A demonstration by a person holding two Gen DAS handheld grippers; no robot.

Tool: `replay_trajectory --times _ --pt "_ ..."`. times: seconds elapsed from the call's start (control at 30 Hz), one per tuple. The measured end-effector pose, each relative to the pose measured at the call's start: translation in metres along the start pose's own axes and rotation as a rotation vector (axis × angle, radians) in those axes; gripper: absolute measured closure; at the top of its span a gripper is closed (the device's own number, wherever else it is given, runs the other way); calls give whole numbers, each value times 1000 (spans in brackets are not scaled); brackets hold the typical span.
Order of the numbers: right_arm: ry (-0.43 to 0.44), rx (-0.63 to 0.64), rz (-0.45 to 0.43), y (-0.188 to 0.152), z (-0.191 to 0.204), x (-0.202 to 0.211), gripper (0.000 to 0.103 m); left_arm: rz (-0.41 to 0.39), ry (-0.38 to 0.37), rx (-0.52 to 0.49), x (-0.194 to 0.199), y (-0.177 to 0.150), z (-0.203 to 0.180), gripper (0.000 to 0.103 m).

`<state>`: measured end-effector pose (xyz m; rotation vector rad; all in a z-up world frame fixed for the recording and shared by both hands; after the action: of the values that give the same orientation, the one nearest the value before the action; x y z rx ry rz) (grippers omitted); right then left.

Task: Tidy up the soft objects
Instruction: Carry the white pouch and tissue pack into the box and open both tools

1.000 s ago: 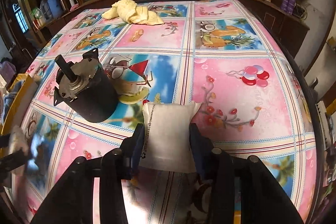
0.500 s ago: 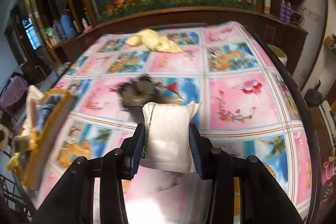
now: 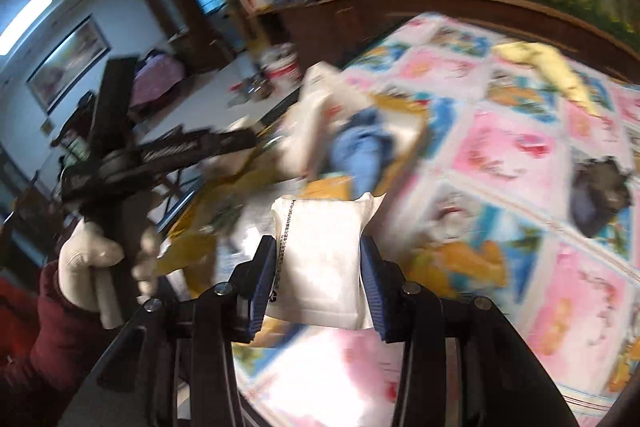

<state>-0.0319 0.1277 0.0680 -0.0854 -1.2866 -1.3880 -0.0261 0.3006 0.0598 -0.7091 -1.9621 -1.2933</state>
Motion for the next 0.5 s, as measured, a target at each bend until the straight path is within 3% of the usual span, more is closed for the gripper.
replay_trajectory --times 0.13,0.3,0.5 --pt "69 19 112 3 21 -42 62 -2 -45 25 3 -3 7 25" --pt "22 37 186 11 25 -89 62 -31 -102 74 4 6 16 21" --pt "3 146 212 8 40 -95 50 -73 -107 58 22 10 21 17"
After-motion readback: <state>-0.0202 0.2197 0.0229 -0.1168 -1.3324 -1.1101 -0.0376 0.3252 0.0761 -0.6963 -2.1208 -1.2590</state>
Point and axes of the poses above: each gripper's, at about its wrist camera, not at the fingertips, and x roughly against the way its jaws point, z to its left, y to its top, the point moved 1 cm from there along -x, roughly the way its jaws point, and after that the axes turned 7 degrees about y, right-handed, at the moved point
